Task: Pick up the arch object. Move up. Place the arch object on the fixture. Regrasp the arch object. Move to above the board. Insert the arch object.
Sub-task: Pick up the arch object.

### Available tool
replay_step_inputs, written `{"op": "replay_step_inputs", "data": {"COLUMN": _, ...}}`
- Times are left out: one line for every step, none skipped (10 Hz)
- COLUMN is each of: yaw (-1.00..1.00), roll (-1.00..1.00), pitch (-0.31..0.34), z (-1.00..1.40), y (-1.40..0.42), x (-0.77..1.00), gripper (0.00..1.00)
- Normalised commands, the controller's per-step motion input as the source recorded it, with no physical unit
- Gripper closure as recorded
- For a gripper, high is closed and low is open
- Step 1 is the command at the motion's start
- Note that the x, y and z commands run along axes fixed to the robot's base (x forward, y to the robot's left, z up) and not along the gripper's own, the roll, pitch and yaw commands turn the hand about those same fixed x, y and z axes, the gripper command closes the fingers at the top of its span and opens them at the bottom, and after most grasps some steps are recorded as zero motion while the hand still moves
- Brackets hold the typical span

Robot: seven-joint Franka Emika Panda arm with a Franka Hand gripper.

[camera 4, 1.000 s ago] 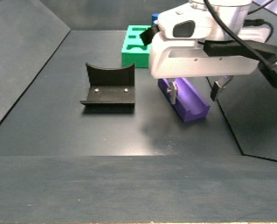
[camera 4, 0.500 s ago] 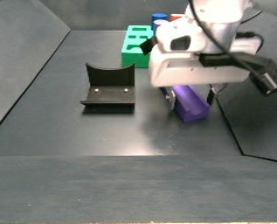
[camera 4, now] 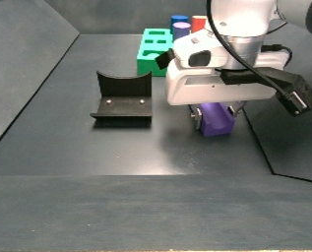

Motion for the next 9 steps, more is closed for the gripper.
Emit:
{"op": "replay_step_inputs", "data": {"yaw": 0.0, "roll": 0.0, "pitch": 0.0, "z": 0.0, "y": 0.0, "x": 0.0, "gripper": 1.0}}
{"op": "replay_step_inputs", "data": {"yaw": 0.0, "roll": 0.0, "pitch": 0.0, "z": 0.0, "y": 0.0, "x": 0.0, "gripper": 1.0}}
{"op": "replay_step_inputs", "data": {"yaw": 0.0, "roll": 0.0, "pitch": 0.0, "z": 0.0, "y": 0.0, "x": 0.0, "gripper": 1.0}}
{"op": "replay_step_inputs", "data": {"yaw": 0.0, "roll": 0.0, "pitch": 0.0, "z": 0.0, "y": 0.0, "x": 0.0, "gripper": 1.0}}
{"op": "replay_step_inputs", "data": {"yaw": 0.0, "roll": 0.0, "pitch": 0.0, "z": 0.0, "y": 0.0, "x": 0.0, "gripper": 1.0}}
{"op": "replay_step_inputs", "data": {"yaw": 0.0, "roll": 0.0, "pitch": 0.0, "z": 0.0, "y": 0.0, "x": 0.0, "gripper": 1.0}}
{"op": "replay_step_inputs", "data": {"yaw": 0.0, "roll": 0.0, "pitch": 0.0, "z": 0.0, "y": 0.0, "x": 0.0, "gripper": 1.0}}
{"op": "replay_step_inputs", "data": {"yaw": 0.0, "roll": 0.0, "pitch": 0.0, "z": 0.0, "y": 0.0, "x": 0.0, "gripper": 1.0}}
{"op": "replay_step_inputs", "data": {"yaw": 0.0, "roll": 0.0, "pitch": 0.0, "z": 0.0, "y": 0.0, "x": 0.0, "gripper": 1.0}}
